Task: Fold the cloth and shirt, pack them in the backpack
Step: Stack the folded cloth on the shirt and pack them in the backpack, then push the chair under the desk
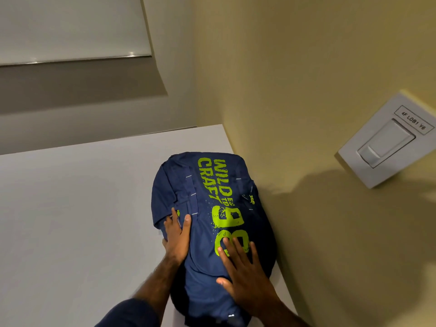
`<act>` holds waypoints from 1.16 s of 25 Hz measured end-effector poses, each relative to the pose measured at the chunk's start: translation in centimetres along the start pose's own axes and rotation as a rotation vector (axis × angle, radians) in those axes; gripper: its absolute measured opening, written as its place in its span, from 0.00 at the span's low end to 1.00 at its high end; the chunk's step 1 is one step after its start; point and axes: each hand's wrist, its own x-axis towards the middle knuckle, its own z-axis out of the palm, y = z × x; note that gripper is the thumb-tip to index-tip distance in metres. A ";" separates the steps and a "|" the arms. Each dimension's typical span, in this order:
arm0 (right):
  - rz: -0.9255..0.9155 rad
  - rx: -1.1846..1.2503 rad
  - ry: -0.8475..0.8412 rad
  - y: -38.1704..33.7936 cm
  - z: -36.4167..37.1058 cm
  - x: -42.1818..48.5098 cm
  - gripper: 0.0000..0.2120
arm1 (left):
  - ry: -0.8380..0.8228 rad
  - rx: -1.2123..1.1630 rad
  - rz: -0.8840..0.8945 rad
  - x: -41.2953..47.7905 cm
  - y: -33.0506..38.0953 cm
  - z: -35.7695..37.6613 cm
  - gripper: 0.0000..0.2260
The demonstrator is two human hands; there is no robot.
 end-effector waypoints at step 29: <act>0.315 0.086 0.253 -22.9 -15.9 4.1 0.43 | 0.054 0.866 0.524 -14.8 -5.6 -30.2 0.49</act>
